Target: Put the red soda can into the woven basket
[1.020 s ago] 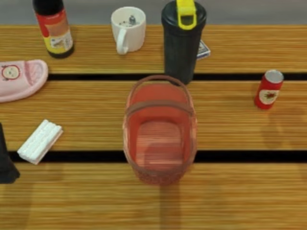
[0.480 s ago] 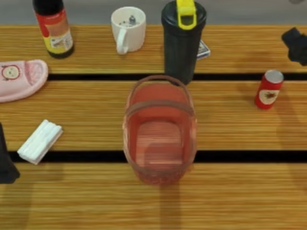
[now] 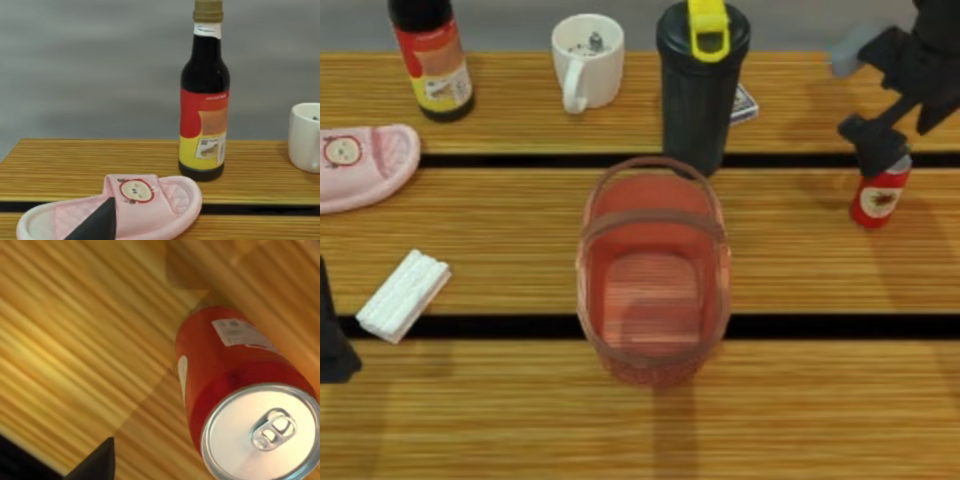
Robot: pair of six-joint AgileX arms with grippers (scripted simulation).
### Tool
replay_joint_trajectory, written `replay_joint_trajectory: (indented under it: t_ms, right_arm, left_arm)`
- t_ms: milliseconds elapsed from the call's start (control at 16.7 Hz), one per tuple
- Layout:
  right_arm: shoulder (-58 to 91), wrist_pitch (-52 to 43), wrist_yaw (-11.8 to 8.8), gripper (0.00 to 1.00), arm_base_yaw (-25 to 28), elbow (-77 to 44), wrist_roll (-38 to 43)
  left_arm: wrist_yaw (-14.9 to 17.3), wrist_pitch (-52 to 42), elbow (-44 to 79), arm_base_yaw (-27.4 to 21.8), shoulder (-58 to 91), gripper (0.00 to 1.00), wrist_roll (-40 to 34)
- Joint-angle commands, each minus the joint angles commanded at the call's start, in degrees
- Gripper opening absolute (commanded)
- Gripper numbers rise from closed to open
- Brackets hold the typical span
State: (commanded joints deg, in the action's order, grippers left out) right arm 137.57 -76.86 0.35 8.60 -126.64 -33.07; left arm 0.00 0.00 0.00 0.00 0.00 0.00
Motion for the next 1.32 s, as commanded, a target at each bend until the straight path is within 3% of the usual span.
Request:
replay_joint_trajectory:
  t_ms: [480,900,1140,1320]
  right_arm:
    - [3.19,-1.54,0.0,1.0,-0.06,-2.54,-0.78]
    - [3.98,8.47,0.0,1.0,0.27,6.62,-0.74]
    - [4.03,8.8,0.0,1.0,0.27,6.95,-0.73]
    - [4.03,8.8,0.0,0.77,0.27,6.95,-0.73]
  left_arm:
    - [0.0,0.0,0.0,0.0,0.0,1.0,0.0]
    - [0.0,0.0,0.0,0.0,0.0,1.0,0.0]
    - [0.0,0.0,0.0,0.0,0.0,1.0,0.0]
    - [0.0,0.0,0.0,0.0,0.0,1.0,0.0]
